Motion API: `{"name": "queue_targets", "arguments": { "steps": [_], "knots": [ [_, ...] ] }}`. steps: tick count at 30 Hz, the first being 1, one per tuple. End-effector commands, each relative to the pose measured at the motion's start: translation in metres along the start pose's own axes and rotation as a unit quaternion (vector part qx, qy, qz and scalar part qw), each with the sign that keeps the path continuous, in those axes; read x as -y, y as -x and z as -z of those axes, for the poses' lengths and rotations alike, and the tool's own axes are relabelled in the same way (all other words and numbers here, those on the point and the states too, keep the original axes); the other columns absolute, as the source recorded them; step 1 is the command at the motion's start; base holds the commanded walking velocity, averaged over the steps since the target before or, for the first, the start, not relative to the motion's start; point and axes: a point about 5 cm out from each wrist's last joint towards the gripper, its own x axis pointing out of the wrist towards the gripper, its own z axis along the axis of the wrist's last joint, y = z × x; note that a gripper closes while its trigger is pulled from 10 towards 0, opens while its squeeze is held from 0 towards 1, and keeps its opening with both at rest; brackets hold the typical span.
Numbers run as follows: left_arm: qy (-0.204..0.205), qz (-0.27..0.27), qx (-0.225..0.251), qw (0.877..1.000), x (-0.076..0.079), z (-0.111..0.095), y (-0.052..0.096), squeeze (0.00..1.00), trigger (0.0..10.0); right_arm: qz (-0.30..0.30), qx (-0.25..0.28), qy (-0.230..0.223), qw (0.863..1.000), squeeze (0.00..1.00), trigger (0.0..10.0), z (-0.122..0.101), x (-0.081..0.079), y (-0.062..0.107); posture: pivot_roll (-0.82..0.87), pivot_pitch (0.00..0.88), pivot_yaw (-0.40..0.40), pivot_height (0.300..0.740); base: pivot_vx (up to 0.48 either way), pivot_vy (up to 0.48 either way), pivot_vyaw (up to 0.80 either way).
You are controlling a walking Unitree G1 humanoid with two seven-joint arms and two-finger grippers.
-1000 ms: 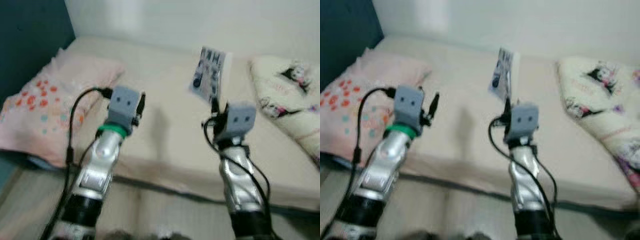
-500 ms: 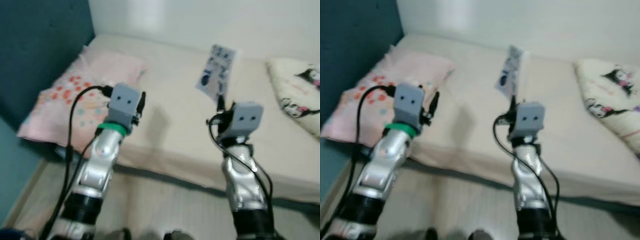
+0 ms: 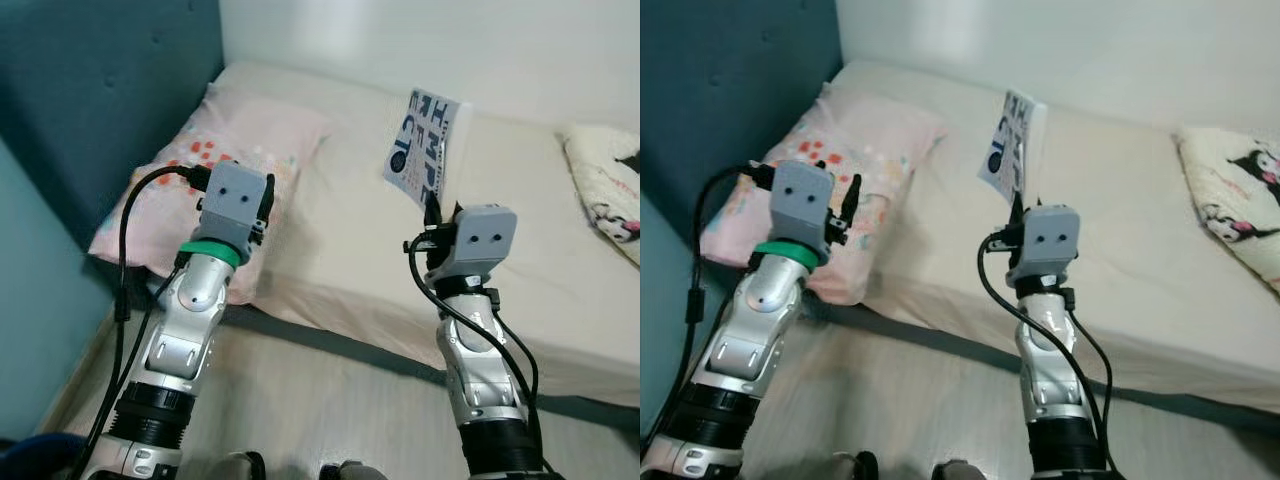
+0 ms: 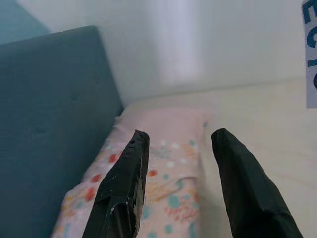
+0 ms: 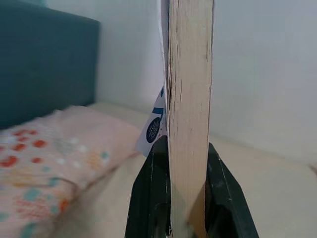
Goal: Clean up the room
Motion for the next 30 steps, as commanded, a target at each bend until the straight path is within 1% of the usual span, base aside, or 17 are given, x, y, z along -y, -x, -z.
{"name": "queue_targets", "arguments": {
  "steps": [1,7,13,20,22,30],
  "knots": [
    [0.001,0.010,0.002,1.000,0.0063,0.0007,0.0015,0.00,10.0,0.012,0.014,-0.003,1.000,0.00,10.0,-0.0040,0.0052,0.0006,-0.06,0.073,0.009,0.740,0.000,-0.472,0.00],
    [0.001,0.011,0.001,1.000,0.0071,0.0015,0.0015,0.00,10.0,0.012,0.013,-0.003,1.000,0.00,10.0,-0.0037,0.0048,0.0006,-0.06,0.073,0.011,0.740,0.000,-0.475,0.00],
    [0.003,0.011,-0.011,1.000,0.0081,0.0038,0.0010,0.00,10.0,0.012,0.014,-0.003,1.000,0.00,10.0,-0.0038,0.0044,0.0006,-0.07,0.073,0.014,0.740,0.000,0.000,0.00],
    [-0.001,0.010,-0.008,1.000,0.0081,0.0037,0.0007,0.00,10.0,0.010,0.017,-0.006,1.000,0.00,10.0,-0.0051,0.0026,0.0006,-0.07,0.072,0.015,0.740,0.000,0.000,0.00],
    [-0.002,0.007,-0.005,1.000,0.0072,0.0037,0.0000,0.00,10.0,0.003,0.017,0.000,1.000,0.00,10.0,-0.0049,0.0003,0.0004,-0.07,0.071,0.015,0.740,0.480,0.000,0.00],
    [-0.002,0.002,-0.006,1.000,0.0065,0.0040,-0.0004,0.00,10.0,0.002,0.016,0.001,1.000,0.00,10.0,-0.0046,0.0005,0.0002,-0.07,0.071,0.015,0.740,0.480,0.000,0.00]
  ]
}}
